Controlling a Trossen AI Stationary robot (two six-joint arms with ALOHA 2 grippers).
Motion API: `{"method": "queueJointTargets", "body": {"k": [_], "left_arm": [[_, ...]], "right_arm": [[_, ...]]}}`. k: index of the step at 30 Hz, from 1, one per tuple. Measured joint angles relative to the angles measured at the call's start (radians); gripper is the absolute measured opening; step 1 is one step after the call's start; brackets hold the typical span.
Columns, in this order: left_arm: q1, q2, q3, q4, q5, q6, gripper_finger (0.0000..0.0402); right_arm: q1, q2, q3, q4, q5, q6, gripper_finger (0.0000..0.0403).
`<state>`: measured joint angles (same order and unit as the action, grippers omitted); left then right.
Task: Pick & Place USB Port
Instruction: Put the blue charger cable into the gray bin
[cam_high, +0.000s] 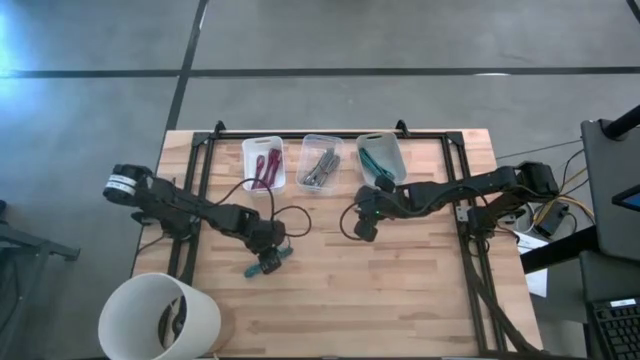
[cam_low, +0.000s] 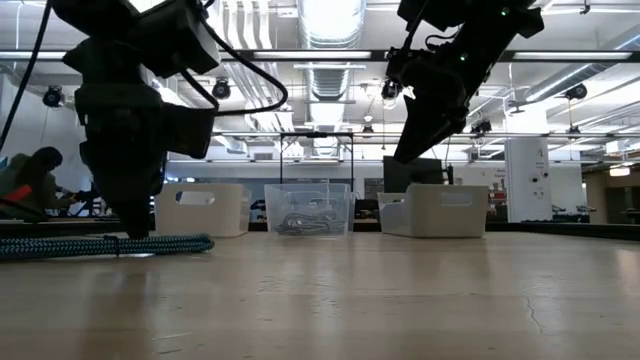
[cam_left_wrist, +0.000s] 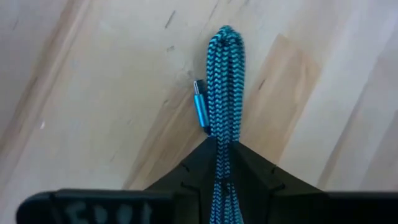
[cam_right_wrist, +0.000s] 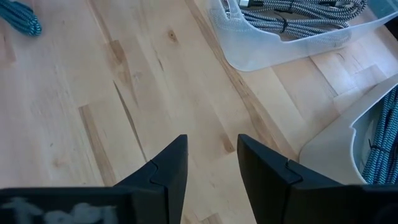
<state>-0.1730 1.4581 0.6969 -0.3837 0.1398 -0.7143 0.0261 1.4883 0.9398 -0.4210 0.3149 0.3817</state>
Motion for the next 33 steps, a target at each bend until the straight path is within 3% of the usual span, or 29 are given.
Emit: {"method": "queueJointTargets", "body": {"k": [6,12,19,28,33], "left_arm": [[0.001,0.038,-0.001,0.027,0.0,0.013,0.0073],[0.0,0.057,-0.007,0.101,-0.001,0.121,0.0069],[0.001,0.058,-0.008,0.133,-0.004,0.158,0.0007],[0.002,0.034,0.062,0.262,-0.161,0.332,0.0002],[0.007,0.029,0.146,0.269,-0.308,0.449,0.0001]], "right_arm": [[0.0,0.0,0.0,0.0,0.0,0.0,0.0127],[0.0,0.0,-0.002,0.0,0.0,0.0,0.0132],[0.0,0.0,-0.007,-0.001,0.0,0.0,0.0131],[0.006,-0.001,-0.007,0.013,0.0,-0.07,0.0127],[0.029,-0.051,0.003,0.013,0.0,-0.135,0.013]]}}
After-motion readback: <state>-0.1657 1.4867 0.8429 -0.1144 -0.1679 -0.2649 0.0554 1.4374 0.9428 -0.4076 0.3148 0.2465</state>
